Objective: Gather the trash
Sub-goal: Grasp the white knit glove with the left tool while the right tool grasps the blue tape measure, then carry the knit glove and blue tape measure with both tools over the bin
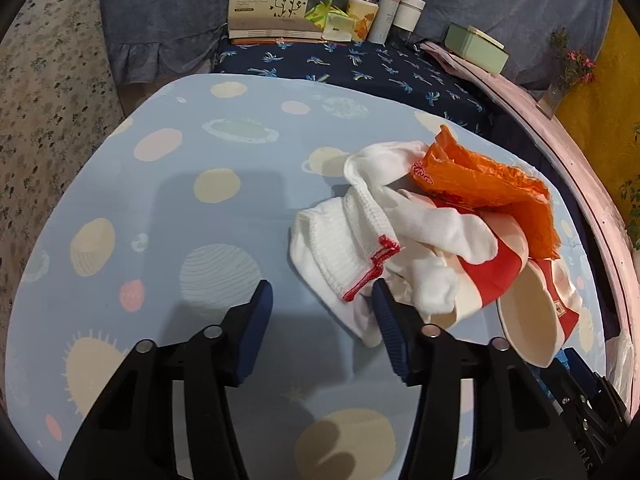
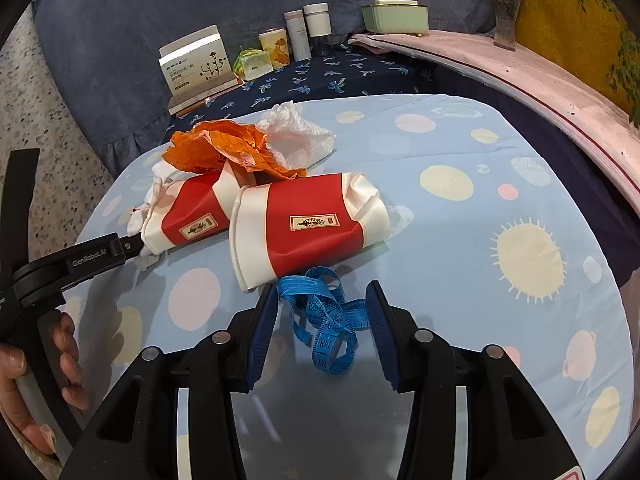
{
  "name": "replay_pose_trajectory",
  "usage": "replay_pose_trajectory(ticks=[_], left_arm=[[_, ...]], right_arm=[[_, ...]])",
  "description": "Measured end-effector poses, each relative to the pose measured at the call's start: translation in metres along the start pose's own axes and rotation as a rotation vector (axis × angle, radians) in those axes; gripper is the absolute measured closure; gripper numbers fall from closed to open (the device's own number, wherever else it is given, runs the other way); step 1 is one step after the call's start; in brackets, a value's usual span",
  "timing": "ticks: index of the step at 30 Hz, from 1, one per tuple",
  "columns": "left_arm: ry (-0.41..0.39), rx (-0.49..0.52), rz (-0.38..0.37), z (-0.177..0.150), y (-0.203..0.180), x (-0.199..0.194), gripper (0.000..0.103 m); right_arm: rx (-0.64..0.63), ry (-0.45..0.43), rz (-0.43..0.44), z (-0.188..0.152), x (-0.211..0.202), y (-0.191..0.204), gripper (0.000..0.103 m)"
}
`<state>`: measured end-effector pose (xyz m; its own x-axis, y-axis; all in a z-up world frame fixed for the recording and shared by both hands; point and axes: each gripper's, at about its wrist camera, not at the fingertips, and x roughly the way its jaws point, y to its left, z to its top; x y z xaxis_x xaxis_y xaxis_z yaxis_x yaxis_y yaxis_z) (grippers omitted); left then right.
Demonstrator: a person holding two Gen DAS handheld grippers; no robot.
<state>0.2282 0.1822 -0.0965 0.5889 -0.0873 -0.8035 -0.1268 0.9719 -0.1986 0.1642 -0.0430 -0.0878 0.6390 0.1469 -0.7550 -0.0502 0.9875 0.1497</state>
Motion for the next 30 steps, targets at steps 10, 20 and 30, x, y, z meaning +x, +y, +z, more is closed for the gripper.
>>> replay_pose_trajectory(ticks=[10,20,30], left_arm=[[-0.006,0.018,-0.009,-0.007,-0.014,-0.006,0.095],[-0.037,-0.019,-0.022,-0.020,-0.017,-0.055,0.097],[-0.093,-0.009,-0.065,-0.031,-0.040,-0.120,0.097]], right_arm=[[-0.001,-0.002,0.015,0.000,-0.004,-0.006,0.095],[-0.016,-0.064,0.019,-0.001,-0.049,-0.009,0.097],[0.027,-0.120,0.022,-0.004,-0.102,-0.031,0.097]])
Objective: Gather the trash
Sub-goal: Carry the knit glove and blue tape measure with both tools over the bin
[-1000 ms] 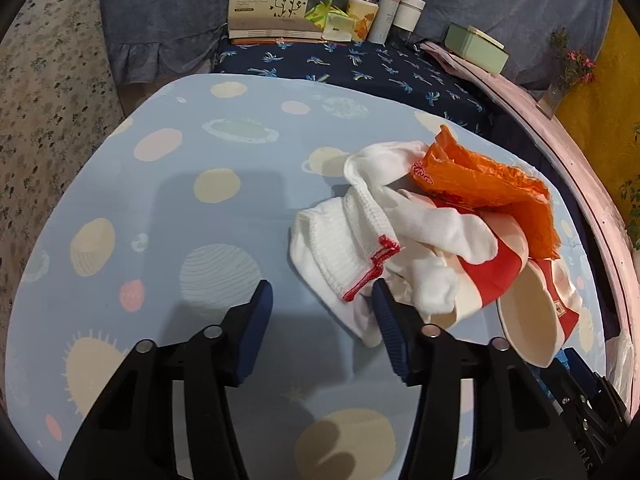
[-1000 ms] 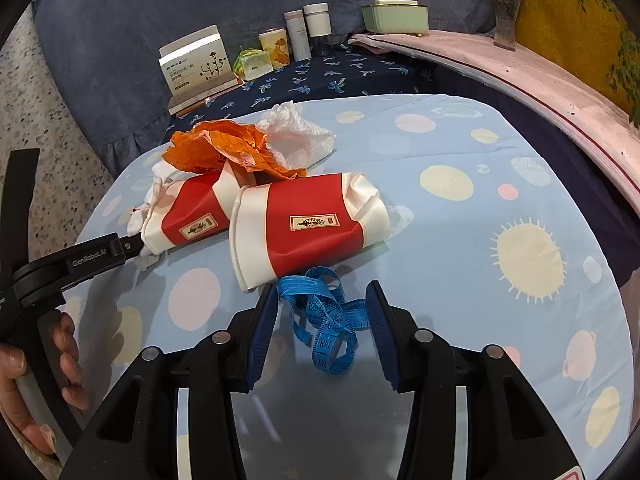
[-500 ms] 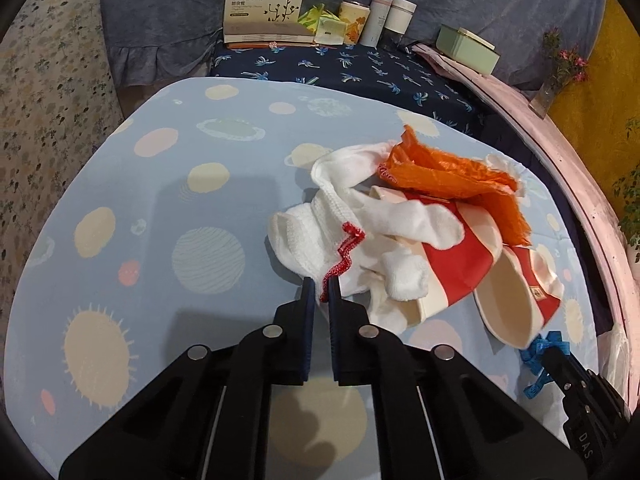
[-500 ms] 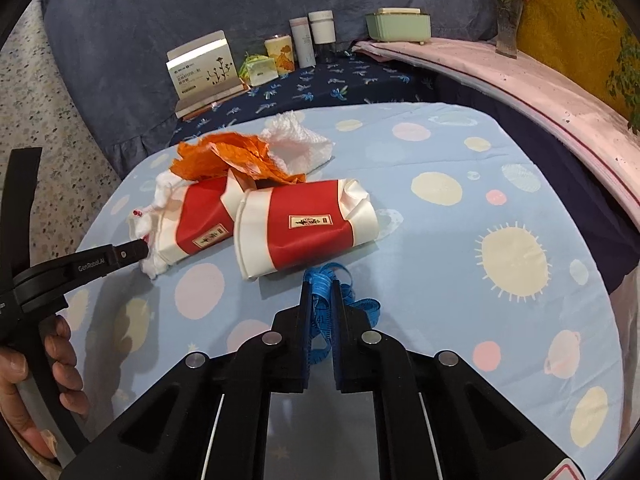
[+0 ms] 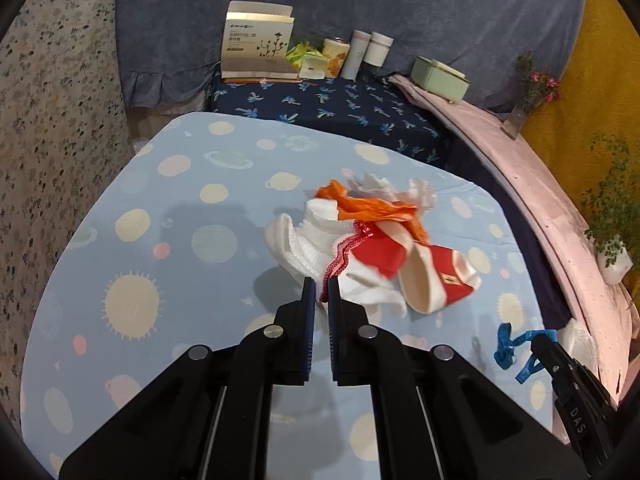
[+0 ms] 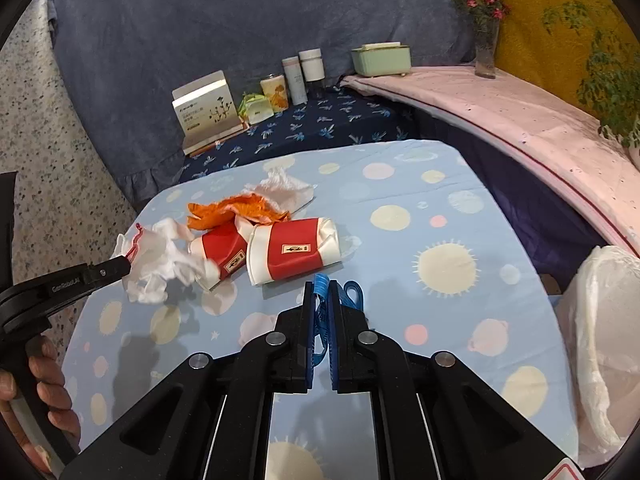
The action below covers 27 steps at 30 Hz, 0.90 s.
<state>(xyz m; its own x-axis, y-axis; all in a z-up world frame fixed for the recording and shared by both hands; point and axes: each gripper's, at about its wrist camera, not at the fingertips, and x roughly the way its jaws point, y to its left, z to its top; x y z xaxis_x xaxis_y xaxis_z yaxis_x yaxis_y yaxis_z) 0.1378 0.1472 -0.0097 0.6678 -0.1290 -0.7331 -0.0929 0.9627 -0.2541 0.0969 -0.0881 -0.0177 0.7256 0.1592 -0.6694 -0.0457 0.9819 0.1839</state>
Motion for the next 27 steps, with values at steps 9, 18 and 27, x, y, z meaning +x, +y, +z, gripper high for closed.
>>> replay_pose_trajectory(ticks=[9,18,27], left_arm=[[-0.014,0.080,-0.067,-0.016,-0.054,-0.035,0.097],[-0.001,0.180,-0.140,-0.040,-0.134,-0.049,0.097],[0.038,0.299,-0.242,-0.073,-0.230,-0.053,0.097]], right_arm=[[0.050,-0.064,-0.020,0.002,-0.048,-0.030,0.098],[0.121,-0.112,-0.068,-0.004,-0.091,-0.087,0.098],[0.213,-0.149,-0.141,-0.016,-0.129,-0.163,0.098]])
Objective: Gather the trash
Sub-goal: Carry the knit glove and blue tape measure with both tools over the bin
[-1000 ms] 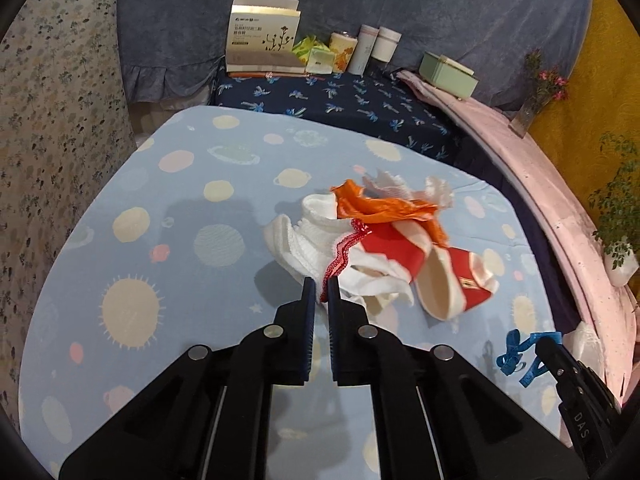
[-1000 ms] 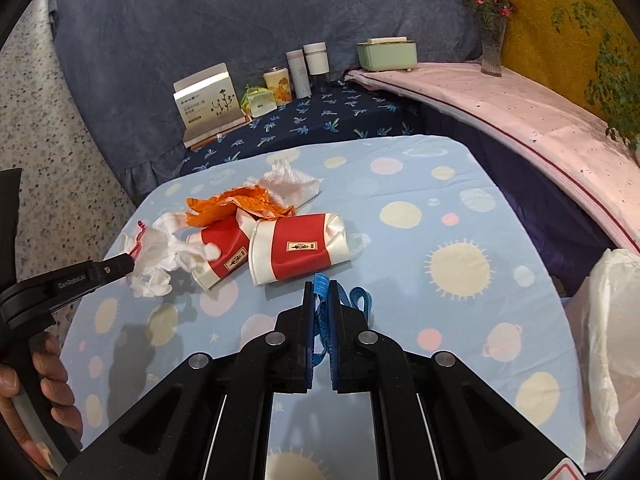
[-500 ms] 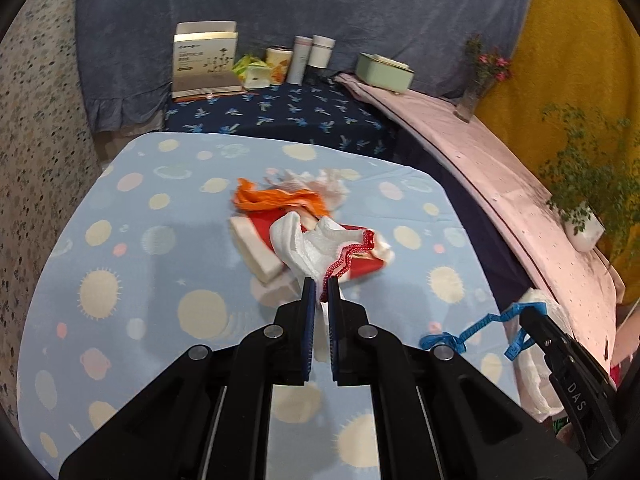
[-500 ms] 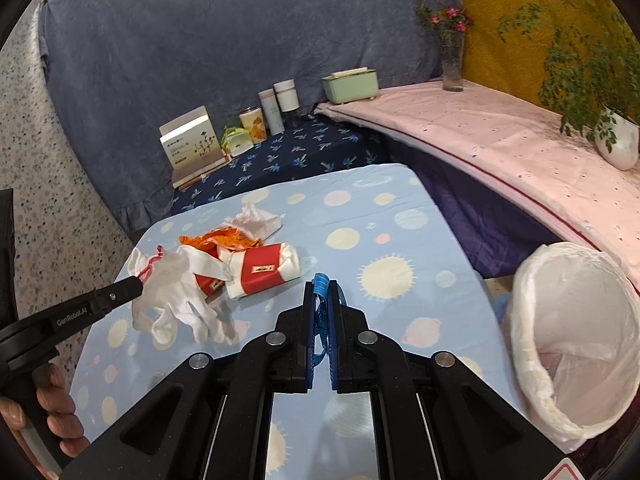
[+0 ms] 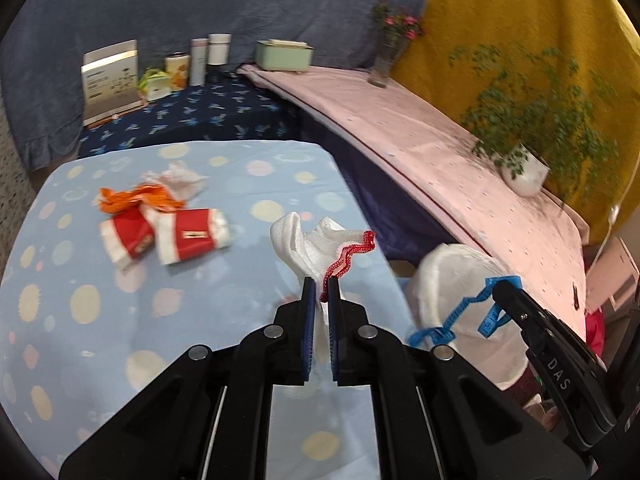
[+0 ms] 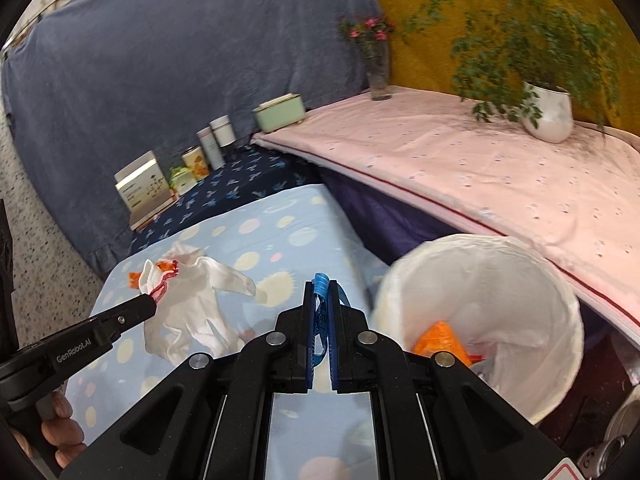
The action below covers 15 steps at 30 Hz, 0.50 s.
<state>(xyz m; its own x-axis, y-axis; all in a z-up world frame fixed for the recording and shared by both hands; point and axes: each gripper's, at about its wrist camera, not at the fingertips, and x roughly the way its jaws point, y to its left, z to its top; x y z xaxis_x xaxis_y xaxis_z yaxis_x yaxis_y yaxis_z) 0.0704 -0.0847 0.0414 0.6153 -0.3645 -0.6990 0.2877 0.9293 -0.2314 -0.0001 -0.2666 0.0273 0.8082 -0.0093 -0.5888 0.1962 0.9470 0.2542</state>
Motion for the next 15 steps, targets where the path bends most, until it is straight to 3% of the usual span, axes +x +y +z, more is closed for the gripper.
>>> replay_pose_trajectory(ticks=[15], left_arm=[[0.065,0.151,-0.125,-0.015,-0.116,0.035,0.097]], right_arm=[[0.093,-0.030,-0.111,-0.001,-0.025,-0.099,0.098]])
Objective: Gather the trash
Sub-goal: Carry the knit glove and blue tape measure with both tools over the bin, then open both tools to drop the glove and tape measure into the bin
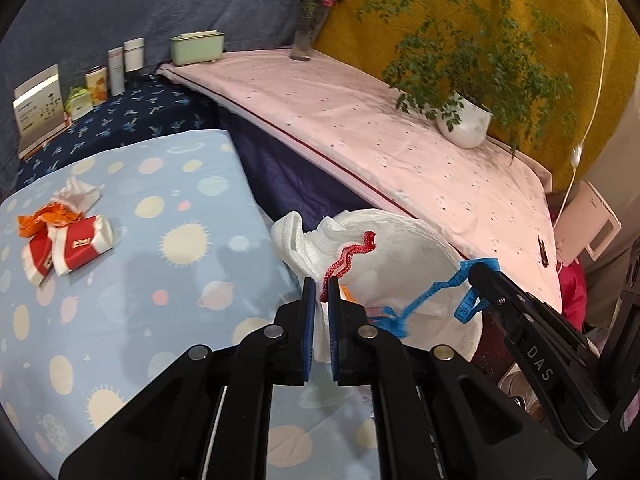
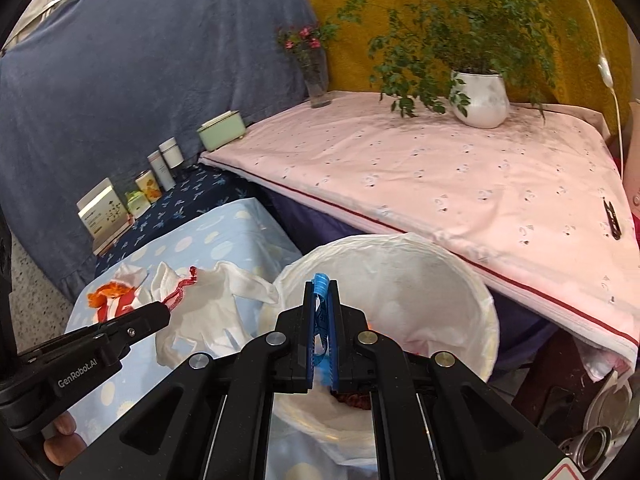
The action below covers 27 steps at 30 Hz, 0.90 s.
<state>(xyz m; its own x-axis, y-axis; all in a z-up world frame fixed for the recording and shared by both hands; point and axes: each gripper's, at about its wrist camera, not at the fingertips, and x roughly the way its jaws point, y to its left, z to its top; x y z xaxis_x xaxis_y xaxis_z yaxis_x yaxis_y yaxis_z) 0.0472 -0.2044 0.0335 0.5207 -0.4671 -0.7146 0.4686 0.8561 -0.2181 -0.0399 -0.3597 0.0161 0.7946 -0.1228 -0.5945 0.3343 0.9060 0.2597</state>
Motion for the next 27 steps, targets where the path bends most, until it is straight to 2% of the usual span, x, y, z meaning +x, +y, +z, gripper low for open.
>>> replay_pose_trajectory(ticks=[12,14,16,18,20,21,27], left_arm=[[0.046,0.042,-0.039,-0.001,-0.030,0.030,0.097],[0.056,0.040,-0.052,-0.001,-0.032,0.035,0.094],[0.055,0.040,-0.049,-0.002,-0.033,0.038,0.093],[0.059,0.041,-0.049,-0.002,-0.034,0.040,0.085],[0.054,0.035,-0.041,-0.002,-0.033,0.040,0.062],[0.049,0.030,-0.029,-0.002,-0.032,0.040,0.058],[0.054,0.006,-0.008,-0.003,-0.019,0.041,0.055]], right_arm=[[0.030,0.005,-0.034,0.002,0.007,-0.031,0.098],[0.027,0.011,-0.035,0.002,0.009,-0.031,0.097],[0.025,0.014,-0.037,0.001,0.012,-0.031,0.093],[0.025,0.018,-0.036,0.001,0.014,-0.030,0.089],[0.029,0.021,-0.038,0.001,0.015,-0.031,0.078],[0.030,0.017,-0.041,0.000,0.015,-0.030,0.071],[0.024,0.020,-0.037,0.000,0.017,-0.023,0.069]])
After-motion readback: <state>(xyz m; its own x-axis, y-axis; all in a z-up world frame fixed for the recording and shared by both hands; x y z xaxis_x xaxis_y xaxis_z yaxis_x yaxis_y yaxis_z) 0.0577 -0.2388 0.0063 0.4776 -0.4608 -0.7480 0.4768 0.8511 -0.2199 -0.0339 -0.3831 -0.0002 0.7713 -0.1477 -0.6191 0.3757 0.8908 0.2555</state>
